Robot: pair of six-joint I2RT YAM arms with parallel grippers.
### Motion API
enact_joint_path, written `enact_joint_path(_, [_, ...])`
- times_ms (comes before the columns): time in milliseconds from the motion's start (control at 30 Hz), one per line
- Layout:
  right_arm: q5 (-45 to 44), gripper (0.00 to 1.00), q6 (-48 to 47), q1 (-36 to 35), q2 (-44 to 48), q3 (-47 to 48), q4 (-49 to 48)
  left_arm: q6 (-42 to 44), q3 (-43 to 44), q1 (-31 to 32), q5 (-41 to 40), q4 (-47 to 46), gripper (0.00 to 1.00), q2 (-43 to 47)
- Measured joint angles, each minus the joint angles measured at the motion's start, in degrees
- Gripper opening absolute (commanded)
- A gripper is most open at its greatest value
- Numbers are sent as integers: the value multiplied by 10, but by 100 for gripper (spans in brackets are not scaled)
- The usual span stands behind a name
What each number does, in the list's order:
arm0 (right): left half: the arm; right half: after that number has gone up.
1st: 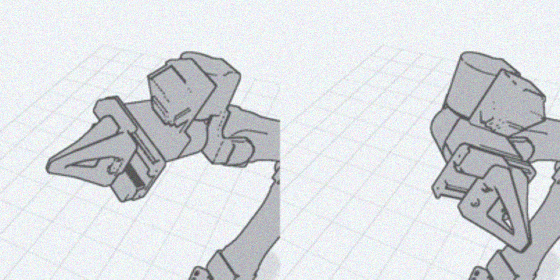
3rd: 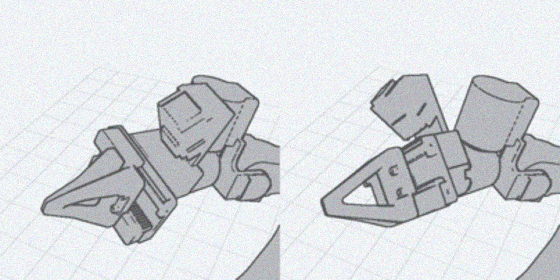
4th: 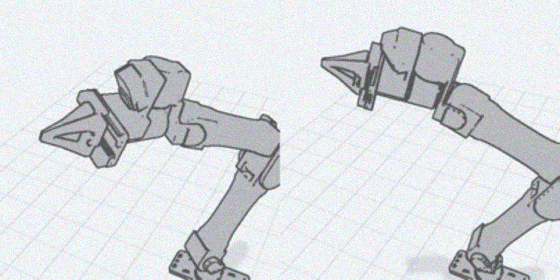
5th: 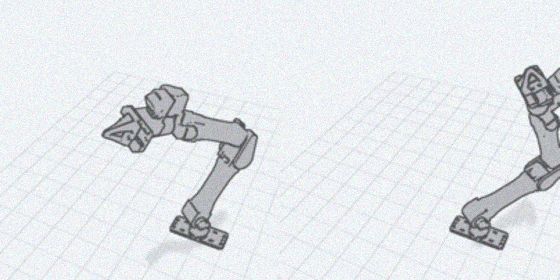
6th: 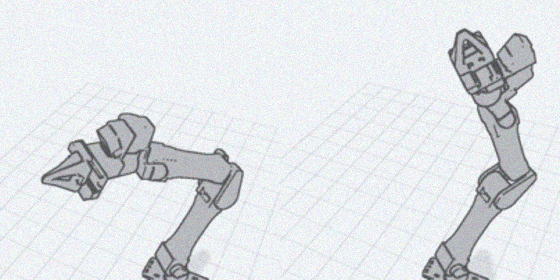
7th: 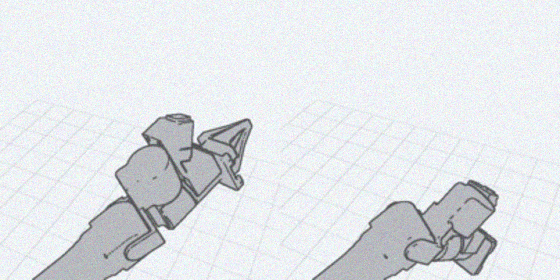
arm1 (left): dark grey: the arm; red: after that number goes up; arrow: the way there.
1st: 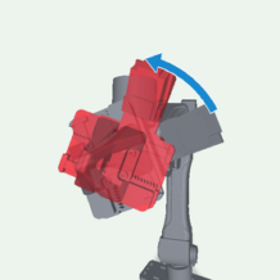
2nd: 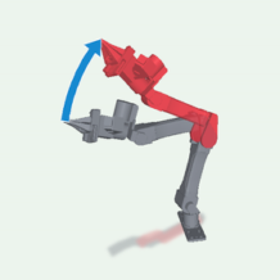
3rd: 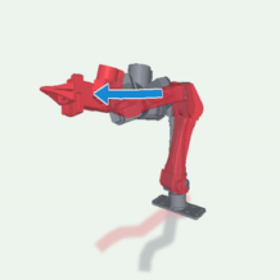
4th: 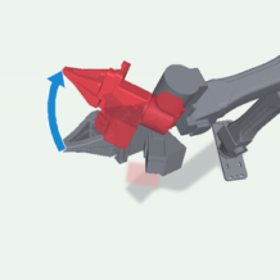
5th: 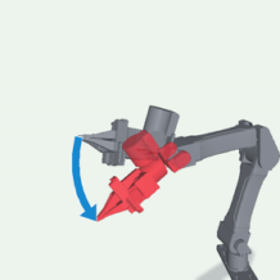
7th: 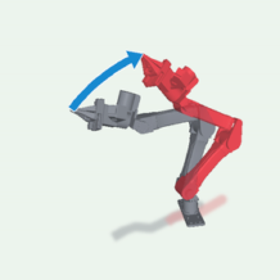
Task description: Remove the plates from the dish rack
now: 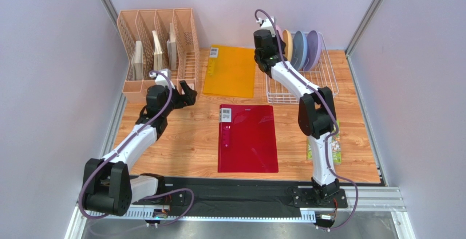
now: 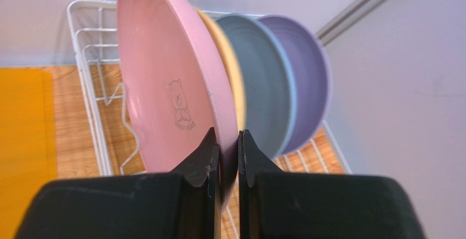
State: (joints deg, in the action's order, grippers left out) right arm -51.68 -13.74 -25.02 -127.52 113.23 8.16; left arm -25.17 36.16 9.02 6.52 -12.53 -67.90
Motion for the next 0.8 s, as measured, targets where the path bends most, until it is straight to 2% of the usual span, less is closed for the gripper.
enact_joint_path(233, [-44, 0, -32, -12, 106, -59, -31, 0, 3, 0, 6, 11, 100, -9])
enact_joint_path(433, [-21, 0, 41, -33, 223, -151, 10, -1, 16, 0, 33, 9, 100, -12])
enact_joint_path(633, [103, 0, 162, -41, 361, -275, 82, -12, 39, 0, 87, -10, 100, -23])
enact_joint_path(800, [231, 0, 238, -41, 449, -374, 90, -38, 40, 4, 130, -41, 100, -29])
